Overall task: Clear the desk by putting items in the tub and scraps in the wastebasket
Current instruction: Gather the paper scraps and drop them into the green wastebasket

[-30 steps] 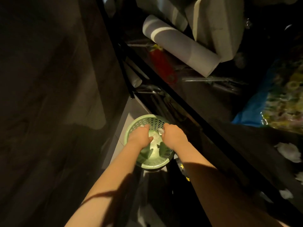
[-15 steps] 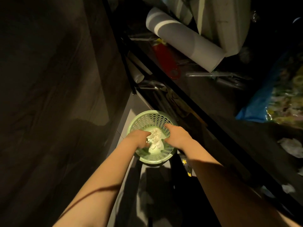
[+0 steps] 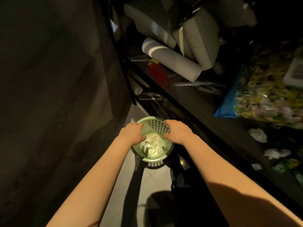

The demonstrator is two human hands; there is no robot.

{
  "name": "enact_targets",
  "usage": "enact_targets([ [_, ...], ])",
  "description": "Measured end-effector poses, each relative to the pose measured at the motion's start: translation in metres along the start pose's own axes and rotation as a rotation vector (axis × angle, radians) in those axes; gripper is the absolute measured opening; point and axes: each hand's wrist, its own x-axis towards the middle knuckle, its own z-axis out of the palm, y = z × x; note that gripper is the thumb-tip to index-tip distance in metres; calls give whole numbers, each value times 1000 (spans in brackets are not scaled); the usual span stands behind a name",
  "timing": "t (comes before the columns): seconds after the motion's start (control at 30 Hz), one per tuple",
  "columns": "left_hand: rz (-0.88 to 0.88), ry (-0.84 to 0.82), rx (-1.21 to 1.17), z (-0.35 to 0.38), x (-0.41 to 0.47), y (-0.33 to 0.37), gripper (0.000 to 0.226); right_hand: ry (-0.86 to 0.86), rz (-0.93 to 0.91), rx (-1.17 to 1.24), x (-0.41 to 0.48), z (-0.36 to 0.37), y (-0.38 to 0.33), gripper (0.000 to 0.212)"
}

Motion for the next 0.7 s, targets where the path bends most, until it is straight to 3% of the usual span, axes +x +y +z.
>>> enact_targets([
  [0.27, 25, 173, 90, -56, -81, 24, 57, 140, -107, -130, -79, -43, -23, 61],
  [0.7, 163, 613, 136, -161, -224, 104, 56, 609, -260, -61, -248, -155, -30, 50],
])
